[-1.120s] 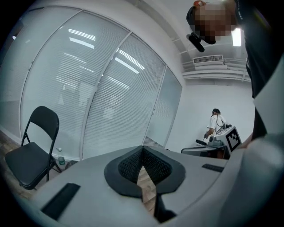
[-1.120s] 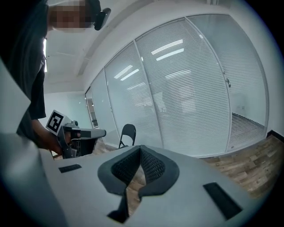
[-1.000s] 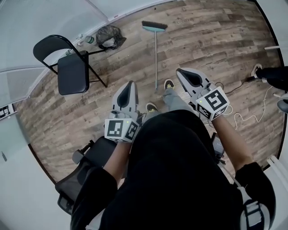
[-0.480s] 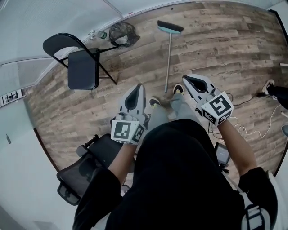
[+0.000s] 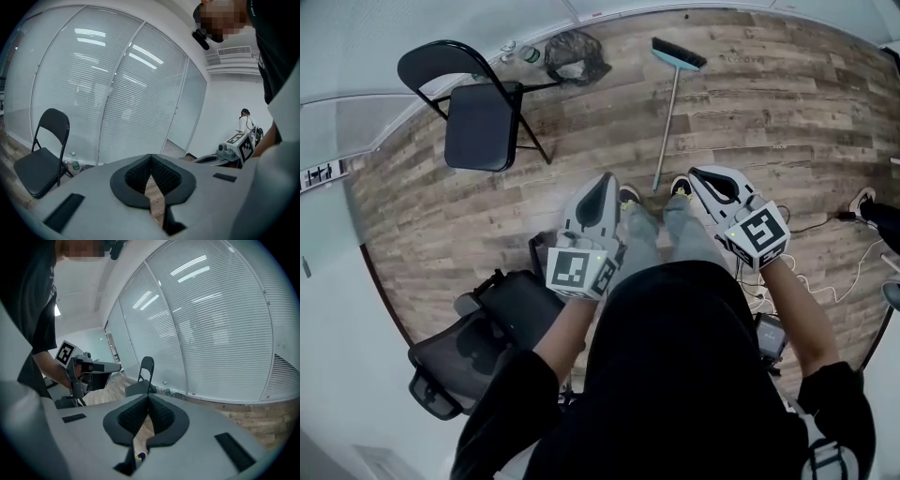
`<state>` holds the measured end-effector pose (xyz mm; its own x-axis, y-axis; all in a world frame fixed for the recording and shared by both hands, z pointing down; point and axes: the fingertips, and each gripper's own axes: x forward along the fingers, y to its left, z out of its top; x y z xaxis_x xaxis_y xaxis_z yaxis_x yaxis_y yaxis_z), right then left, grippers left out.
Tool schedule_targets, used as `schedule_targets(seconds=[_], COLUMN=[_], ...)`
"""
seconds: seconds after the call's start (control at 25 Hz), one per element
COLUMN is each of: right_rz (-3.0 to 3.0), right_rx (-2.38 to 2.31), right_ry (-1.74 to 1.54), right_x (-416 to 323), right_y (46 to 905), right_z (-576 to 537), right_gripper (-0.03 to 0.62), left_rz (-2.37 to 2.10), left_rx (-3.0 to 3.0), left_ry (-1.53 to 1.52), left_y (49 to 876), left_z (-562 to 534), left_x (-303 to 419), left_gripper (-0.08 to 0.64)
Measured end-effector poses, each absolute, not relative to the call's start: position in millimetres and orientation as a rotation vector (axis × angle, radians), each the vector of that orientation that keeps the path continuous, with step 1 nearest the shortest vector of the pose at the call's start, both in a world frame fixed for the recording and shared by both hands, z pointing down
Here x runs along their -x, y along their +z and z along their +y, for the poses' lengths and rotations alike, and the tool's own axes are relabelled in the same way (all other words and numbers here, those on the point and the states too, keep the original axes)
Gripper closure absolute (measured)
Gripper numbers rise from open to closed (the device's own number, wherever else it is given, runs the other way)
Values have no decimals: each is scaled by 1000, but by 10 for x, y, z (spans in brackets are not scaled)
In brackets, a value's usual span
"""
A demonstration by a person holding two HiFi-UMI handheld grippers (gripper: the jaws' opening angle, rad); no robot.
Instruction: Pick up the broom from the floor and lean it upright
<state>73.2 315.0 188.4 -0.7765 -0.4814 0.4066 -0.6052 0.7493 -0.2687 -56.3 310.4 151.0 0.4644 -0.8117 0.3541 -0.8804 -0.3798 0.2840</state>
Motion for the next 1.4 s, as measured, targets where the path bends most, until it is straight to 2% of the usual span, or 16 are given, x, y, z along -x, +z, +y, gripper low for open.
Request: schedule_targets(seconds=[0.28, 0.52, 0.8, 1.24, 1.4], right_rz=[-2568, -2477, -2373, -2298, -2247], right_rx=[-755, -656, -476, -263, -142], right_ry=[580, 573, 484, 513, 482], right_x=[-431, -227, -78, 145, 185], right_y=[2307, 3015, 3893, 5315, 5821], right_z=[3170, 3092, 3188, 3334, 3480], right_gripper=[578, 578, 578, 577, 553], left_rz=[-1419, -1402, -1361, -1312, -1312], left_rx=[-2205, -2154, -2138, -2034, -2026], left_ry=[246, 291, 328, 373, 404], left_y=[1941, 2557, 3359, 4527, 4880], left_z=[3153, 3074, 3152, 3243, 3259], left_x=[950, 1173, 1165, 1147, 1155], left_gripper=[546, 546, 546, 545, 546])
